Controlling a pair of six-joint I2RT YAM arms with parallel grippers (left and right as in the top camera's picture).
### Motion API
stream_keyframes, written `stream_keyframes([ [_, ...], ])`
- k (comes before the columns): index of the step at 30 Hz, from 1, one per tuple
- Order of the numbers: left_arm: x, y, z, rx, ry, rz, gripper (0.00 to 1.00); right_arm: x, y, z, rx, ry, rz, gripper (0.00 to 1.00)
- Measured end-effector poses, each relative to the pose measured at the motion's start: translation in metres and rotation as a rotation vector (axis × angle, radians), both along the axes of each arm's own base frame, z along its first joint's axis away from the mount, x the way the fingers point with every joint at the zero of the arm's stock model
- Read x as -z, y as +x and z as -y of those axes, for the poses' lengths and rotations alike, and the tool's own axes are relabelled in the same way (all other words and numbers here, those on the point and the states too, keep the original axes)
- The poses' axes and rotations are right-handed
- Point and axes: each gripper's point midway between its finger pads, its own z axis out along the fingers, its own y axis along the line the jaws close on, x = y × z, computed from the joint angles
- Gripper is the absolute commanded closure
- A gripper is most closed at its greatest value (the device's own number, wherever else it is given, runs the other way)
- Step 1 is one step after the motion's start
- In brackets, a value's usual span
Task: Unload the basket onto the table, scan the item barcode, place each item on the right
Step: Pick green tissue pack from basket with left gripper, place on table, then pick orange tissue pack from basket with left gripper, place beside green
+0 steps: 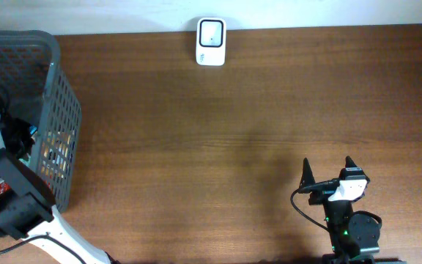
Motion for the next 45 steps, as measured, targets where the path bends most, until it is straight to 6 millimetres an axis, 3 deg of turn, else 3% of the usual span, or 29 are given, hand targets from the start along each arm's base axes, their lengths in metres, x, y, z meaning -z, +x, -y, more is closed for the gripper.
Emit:
stream_keyframes([
  [2,-0.001,-0.002,0.004,-0.001,-0.018,-0.009,1.0,0.0,0.0,0.0,0.0,0.0,0.0,0.01],
  [4,-0.024,-0.002,0.007,-0.002,-0.045,-0.018,1.0,0.0,0.0,0.0,0.0,0.0,-0.001,0.02],
  [7,-0.115,0.029,0.002,0.041,0.002,0.19,1.0,0.0,0.0,0.0,0.0,0.001,0.002,0.01],
  [8,-0.182,0.05,0.006,0.103,0.056,0.411,1.0,0.0,0.0,0.0,0.0,0.0,0.0,0.02],
  [9,-0.219,0.052,0.019,0.141,0.058,0.526,1.0,0.0,0.0,0.0,0.0,0.0,0.001,0.01],
  [11,-0.276,0.061,0.059,0.28,0.015,0.735,1.0,0.0,0.0,0.0,0.0,0.0,0.001,0.02],
  [12,-0.304,0.068,0.11,0.469,-0.054,0.844,1.0,0.0,0.0,0.0,0.0,0.001,0.001,0.02],
  [13,-0.313,0.074,0.143,0.597,-0.093,0.881,1.0,0.0,0.0,0.0,0.0,0.001,0.001,0.02],
  [14,-0.318,0.082,0.191,0.785,-0.147,0.906,1.0,0.0,0.0,0.0,0.0,0.0,0.001,0.01],
  [16,-0.315,0.09,0.285,1.133,-0.219,0.91,1.0,0.0,0.0,0.0,0.0,0.0,0.001,0.02],
  [19,-0.297,0.093,0.401,1.472,-0.228,0.87,1.0,0.0,0.0,0.0,0.0,0.0,0.001,0.02],
  [20,-0.275,0.093,0.437,1.555,-0.219,0.8,1.0,0.0,0.0,0.0,0.0,0.0,0.001,0.01],
  [21,-0.235,0.094,0.475,1.622,-0.214,0.682,1.0,0.0,0.0,0.0,0.0,0.0,0.001,0.02],
  [24,-0.137,0.117,0.54,1.681,-0.158,0.498,1.0,0.0,0.0,0.0,0.0,0.0,0.0,0.02],
  [27,-0.044,0.115,0.601,1.768,-0.142,0.381,0.98,0.0,0.0,0.0,0.0,0.0,0.001,0.01],
  [28,-0.032,0.112,0.608,1.783,-0.127,0.362,0.92,0.0,0.0,0.0,0.0,0.0,0.001,0.02],
  [29,-0.018,0.109,0.619,1.805,-0.101,0.346,0.64,0.0,0.0,0.0,0.0,0.0,0.001,0.02],
  [31,-0.002,0.098,0.631,1.827,-0.096,0.314,0.56,0.0,0.0,0.0,0.0,0.0,0.001,0.02],
  [33,0.004,0.091,0.636,1.84,-0.099,0.293,0.2,0.0,0.0,0.0,0.0,0.0,0.001,0.01],
  [36,-0.011,0.086,0.629,1.837,-0.101,0.276,0.14,0.0,0.0,0.0,0.0,0.0,0.001,0.01],
  [38,-0.067,0.102,0.62,1.8,-0.068,0.412,0.12,0.0,0.0,0.0,0.0,0.001,0.001,0.02],
  [40,-0.155,0.124,0.582,1.705,-0.006,0.618,0.06,0.0,0.0,0.0,0.0,0.0,0.001,0.01],
  [41,-0.205,0.133,0.546,1.634,0.039,0.717,0.03,0.0,0.0,0.0,0.0,0.0,0.001,0.02],
  [42,-0.239,0.138,0.516,1.573,0.078,0.787,0.02,0.0,0.0,0.0,0.0,0.0,0.001,0.02],
  [43,-0.294,0.14,0.459,1.462,0.157,0.888,0.01,0.0,0.0,0.0,0.0,0.001,0.001,0.02],
  [44,-0.335,0.135,0.402,1.351,0.237,0.948,0.01,0.0,0.0,0.0,0.0,0.0,0.001,0.02],
  [45,-0.359,0.124,0.352,1.258,0.295,0.963,0.01,0.0,0.0,0.0,0.0,0.0,0.001,0.02],
])
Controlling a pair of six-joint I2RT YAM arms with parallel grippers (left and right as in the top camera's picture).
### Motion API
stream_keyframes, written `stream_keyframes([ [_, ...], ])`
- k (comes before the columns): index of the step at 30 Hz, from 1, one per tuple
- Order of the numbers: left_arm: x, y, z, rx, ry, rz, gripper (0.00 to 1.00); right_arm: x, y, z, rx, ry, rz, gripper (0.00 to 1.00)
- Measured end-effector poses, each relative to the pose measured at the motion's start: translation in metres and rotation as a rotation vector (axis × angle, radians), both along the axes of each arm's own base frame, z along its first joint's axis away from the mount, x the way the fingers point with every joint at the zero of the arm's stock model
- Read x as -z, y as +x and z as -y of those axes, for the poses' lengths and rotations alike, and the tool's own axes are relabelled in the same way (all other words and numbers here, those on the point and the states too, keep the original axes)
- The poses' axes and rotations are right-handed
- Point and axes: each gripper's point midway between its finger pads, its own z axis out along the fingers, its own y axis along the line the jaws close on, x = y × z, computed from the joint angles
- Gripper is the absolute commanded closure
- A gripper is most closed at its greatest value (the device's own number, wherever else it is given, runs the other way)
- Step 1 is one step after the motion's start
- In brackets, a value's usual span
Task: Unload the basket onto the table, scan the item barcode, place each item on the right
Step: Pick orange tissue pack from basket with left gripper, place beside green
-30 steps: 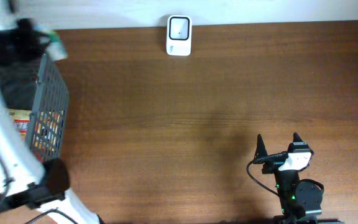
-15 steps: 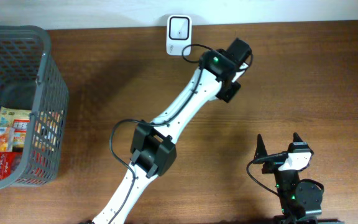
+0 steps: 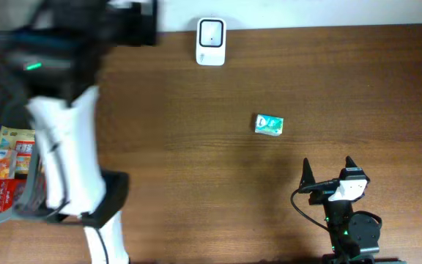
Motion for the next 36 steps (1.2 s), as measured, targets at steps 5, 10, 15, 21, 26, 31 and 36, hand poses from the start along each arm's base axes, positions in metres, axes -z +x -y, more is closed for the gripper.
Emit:
stream_keyframes([
  [5,0.006,-0.054,-0.25,-0.707,-0.118,-0.079,0.01,0.0,0.0,0.0,0.0,0.0,0.0,0.02],
  [10,0.127,-0.091,-0.372,-1.095,-0.247,-0.432,0.01,0.0,0.0,0.0,0.0,0.0,0.0,0.01],
  [15,0.297,-0.082,-0.388,-1.141,-0.246,-0.694,0.18,0.0,0.0,0.0,0.0,0.001,0.0,0.02],
  [21,0.352,-0.117,-0.401,-1.343,-0.166,-0.743,0.22,0.0,0.0,0.0,0.0,0.0,0.0,0.02],
  [26,0.367,-0.121,-0.404,-1.368,-0.149,-0.732,1.0,0.0,0.0,0.0,0.0,0.0,0.0,0.02],
  [31,0.358,-0.122,-0.402,-1.362,-0.153,-0.731,1.0,0.0,0.0,0.0,0.0,0.0,0.0,0.02],
  [36,0.143,-0.083,-0.362,-1.13,-0.398,-0.161,1.0,0.0,0.0,0.0,0.0,0.0,0.0,0.02],
])
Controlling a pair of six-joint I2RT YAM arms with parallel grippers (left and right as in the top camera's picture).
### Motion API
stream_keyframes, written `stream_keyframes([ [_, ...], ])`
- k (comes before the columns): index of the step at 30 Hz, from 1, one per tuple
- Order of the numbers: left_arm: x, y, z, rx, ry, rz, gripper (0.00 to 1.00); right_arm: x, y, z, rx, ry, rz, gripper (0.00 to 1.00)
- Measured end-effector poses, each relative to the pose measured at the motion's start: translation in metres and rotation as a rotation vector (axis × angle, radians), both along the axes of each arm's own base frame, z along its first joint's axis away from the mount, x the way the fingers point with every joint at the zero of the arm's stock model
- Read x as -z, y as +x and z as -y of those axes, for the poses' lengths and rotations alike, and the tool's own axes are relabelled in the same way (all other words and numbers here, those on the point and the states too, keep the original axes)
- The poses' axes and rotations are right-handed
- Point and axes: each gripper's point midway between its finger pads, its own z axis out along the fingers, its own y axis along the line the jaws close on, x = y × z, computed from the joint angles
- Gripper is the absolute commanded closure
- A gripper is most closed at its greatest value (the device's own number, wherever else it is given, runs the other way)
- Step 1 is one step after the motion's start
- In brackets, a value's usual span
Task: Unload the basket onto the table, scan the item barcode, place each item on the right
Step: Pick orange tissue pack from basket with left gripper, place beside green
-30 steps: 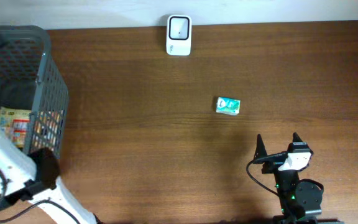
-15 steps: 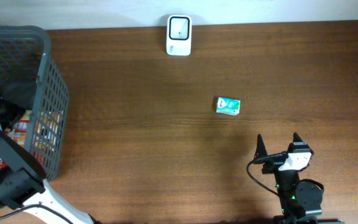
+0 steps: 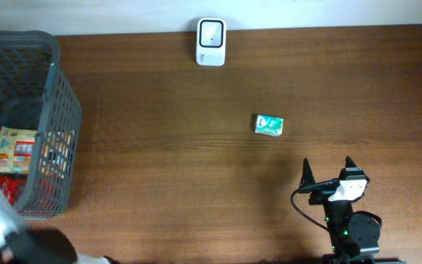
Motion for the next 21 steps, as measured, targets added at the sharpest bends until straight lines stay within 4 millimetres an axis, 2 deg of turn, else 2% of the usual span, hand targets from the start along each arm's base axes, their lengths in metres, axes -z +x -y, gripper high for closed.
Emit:
stream_keyframes([
  [1,-0.03,-0.002,0.02,0.047,0.016,0.077,1.0,0.0,0.0,0.0,0.0,0.0,0.0,0.02],
  [2,-0.074,-0.004,0.06,0.151,0.034,0.194,1.0,0.0,0.0,0.0,0.0,0.0,0.0,0.02],
  [3,-0.1,0.0,0.096,0.257,0.033,0.28,1.0,0.0,0.0,0.0,0.0,0.001,0.0,0.02],
  [4,-0.127,0.007,0.153,0.442,0.018,0.371,1.0,0.0,0.0,0.0,0.0,0.0,0.0,0.02],
  [5,-0.135,0.015,0.194,0.586,0.007,0.399,1.0,0.0,0.0,0.0,0.0,0.0,0.0,0.02],
  [6,-0.134,0.025,0.252,0.781,-0.011,0.407,1.0,0.0,0.0,0.0,0.0,0.0,-0.001,0.02],
  [7,-0.128,0.033,0.306,0.963,-0.011,0.399,1.0,0.0,0.0,0.0,0.0,0.0,0.0,0.02],
  [9,-0.111,0.031,0.397,1.289,0.055,0.372,1.0,0.0,0.0,0.0,0.001,0.0,0.0,0.02],
  [10,-0.087,0.025,0.458,1.492,0.09,0.328,1.0,0.0,0.0,0.0,0.0,0.0,0.0,0.02],
  [11,-0.058,0.022,0.495,1.61,0.093,0.264,1.0,0.0,0.0,0.0,0.001,0.0,0.0,0.02],
  [12,-0.03,0.026,0.515,1.66,0.112,0.197,1.0,0.0,0.0,0.0,0.0,0.0,0.0,0.02],
  [14,0.06,0.036,0.558,1.71,0.134,-0.027,1.0,0.0,0.0,0.0,0.0,0.0,0.0,0.02],
  [16,0.134,0.047,0.584,1.679,0.175,-0.172,1.0,0.0,0.0,0.0,0.0,0.0,0.0,0.02],
  [18,0.182,0.056,0.606,1.665,0.208,-0.207,1.0,0.0,0.0,0.0,0.0,0.0,0.0,0.02],
  [19,0.199,0.057,0.614,1.664,0.216,-0.221,0.96,0.0,0.0,0.0,0.0,0.0,0.0,0.02],
  [20,0.206,0.057,0.615,1.663,0.218,-0.234,0.63,0.0,0.0,0.0,0.0,0.0,0.0,0.02],
  [21,0.215,0.056,0.614,1.657,0.218,-0.256,0.51,0.0,0.0,0.0,0.0,0.0,0.0,0.01],
])
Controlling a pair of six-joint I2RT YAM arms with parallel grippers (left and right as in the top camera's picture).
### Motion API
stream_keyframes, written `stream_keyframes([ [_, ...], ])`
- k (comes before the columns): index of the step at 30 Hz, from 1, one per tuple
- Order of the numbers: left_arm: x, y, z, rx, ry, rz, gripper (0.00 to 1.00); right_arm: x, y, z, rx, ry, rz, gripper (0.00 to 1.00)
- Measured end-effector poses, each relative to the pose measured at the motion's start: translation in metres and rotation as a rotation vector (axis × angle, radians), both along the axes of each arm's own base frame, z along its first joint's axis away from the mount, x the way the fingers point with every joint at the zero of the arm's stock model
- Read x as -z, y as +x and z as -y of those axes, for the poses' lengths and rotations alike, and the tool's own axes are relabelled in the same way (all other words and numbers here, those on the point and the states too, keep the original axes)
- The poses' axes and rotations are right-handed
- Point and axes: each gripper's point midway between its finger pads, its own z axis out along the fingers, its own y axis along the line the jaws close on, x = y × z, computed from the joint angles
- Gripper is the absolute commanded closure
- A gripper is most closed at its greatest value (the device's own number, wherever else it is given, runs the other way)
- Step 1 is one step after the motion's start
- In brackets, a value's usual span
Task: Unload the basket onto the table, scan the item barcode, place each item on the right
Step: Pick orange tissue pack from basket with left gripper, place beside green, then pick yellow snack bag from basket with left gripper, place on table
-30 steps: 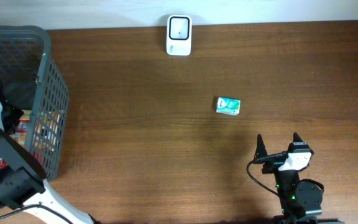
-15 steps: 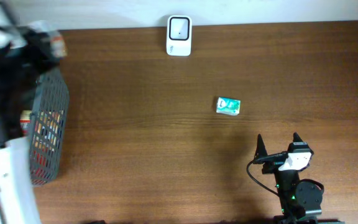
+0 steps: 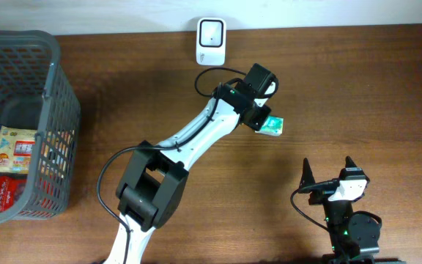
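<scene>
A small green and white box lies on the brown table right of centre. My left gripper reaches across the table and sits right over the box's left end, covering part of it. Its fingers are hidden under the wrist, so I cannot tell whether they are open or shut. A white barcode scanner stands at the table's far edge, up and left of the box. My right gripper rests near the front right, open, its fingers pointing away and holding nothing.
A grey mesh basket stands at the left edge, holding a yellow packet and a red packet. The left arm's white links run diagonally from the front centre-left to the box.
The left arm was a blur at the lower left by the basket. It now stretches across the table with its gripper over the green box. The box and the right arm have not moved.
First the left arm was down in the basket and no box lay on the table. Then the green box lay right of centre, with the arm blurred at the upper left. Later the arm was by the basket, and now its gripper is at the box.
</scene>
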Motion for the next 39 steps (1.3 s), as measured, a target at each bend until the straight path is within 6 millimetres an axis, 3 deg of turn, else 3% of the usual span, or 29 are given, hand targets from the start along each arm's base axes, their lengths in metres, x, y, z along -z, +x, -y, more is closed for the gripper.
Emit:
stream_keyframes([
  [1,0.003,-0.001,-0.002,-0.006,0.009,-0.01,0.29,0.0,0.0,0.0,0.0,-0.001,0.0,0.01],
  [3,0.008,-0.009,-0.007,-0.006,0.034,-0.049,0.18,0.0,0.0,0.0,0.0,0.0,0.0,0.01],
  [4,0.009,-0.02,-0.013,-0.003,0.056,-0.106,0.01,0.0,0.0,0.0,0.0,0.0,0.0,0.02],
  [5,0.001,-0.025,-0.013,0.002,0.065,-0.138,0.01,0.0,0.0,0.0,0.0,0.0,0.0,0.02],
  [7,-0.035,-0.026,-0.016,-0.001,0.067,-0.151,0.01,0.0,0.0,0.0,0.0,0.0,0.0,0.02],
  [9,-0.11,-0.009,-0.028,-0.039,0.012,-0.069,0.01,0.0,0.0,0.0,0.0,0.0,0.0,0.02],
  [11,-0.193,0.009,-0.077,-0.137,-0.056,0.042,0.01,0.0,0.0,0.0,0.0,0.0,0.0,0.02],
  [12,-0.231,0.012,-0.117,-0.21,-0.079,0.09,0.01,0.0,0.0,0.0,0.0,0.0,0.0,0.02],
  [14,-0.26,0.007,-0.163,-0.291,-0.086,0.116,0.01,0.0,0.0,0.0,0.0,-0.001,0.0,0.02],
  [15,-0.29,0.009,-0.217,-0.404,-0.1,0.183,0.01,0.0,0.0,0.0,0.0,0.0,0.0,0.02],
  [17,-0.314,0.009,-0.269,-0.528,-0.116,0.244,0.01,0.0,0.0,0.0,0.0,0.0,0.0,0.02],
  [19,-0.335,0.003,-0.37,-0.829,-0.143,0.299,0.01,0.0,0.0,0.0,0.0,0.0,0.0,0.02],
  [20,-0.336,-0.004,-0.406,-0.948,-0.152,0.299,0.01,0.0,0.0,0.0,0.0,0.0,0.0,0.02],
  [22,-0.333,-0.027,-0.492,-1.223,-0.151,0.299,0.01,0.0,0.0,0.0,0.0,0.0,0.0,0.01],
  [24,-0.321,-0.049,-0.548,-1.393,-0.135,0.273,0.01,0.0,0.0,0.0,0.0,0.0,0.0,0.02],
  [26,-0.302,-0.059,-0.577,-1.503,-0.146,0.229,0.01,0.0,0.0,0.0,0.0,0.0,0.0,0.02],
  [28,-0.261,-0.057,-0.609,-1.63,-0.161,0.155,0.01,0.0,0.0,0.0,0.0,0.0,0.0,0.02],
  [31,-0.173,-0.043,-0.621,-1.675,-0.15,0.009,0.01,0.0,0.0,0.0,0.0,-0.001,0.0,0.02],
  [32,-0.153,-0.04,-0.622,-1.68,-0.153,-0.015,0.01,0.0,0.0,0.0,0.0,-0.001,0.0,0.02],
  [34,-0.087,-0.035,-0.616,-1.672,-0.158,-0.09,0.01,0.0,0.0,0.0,0.0,0.0,0.0,0.02],
  [36,-0.056,-0.023,-0.61,-1.647,-0.174,-0.068,0.04,0.0,0.0,0.0,0.0,-0.001,0.0,0.02],
  [39,-0.012,-0.024,-0.593,-1.623,-0.165,-0.095,0.04,0.0,0.0,0.0,0.0,-0.001,0.0,0.02],
])
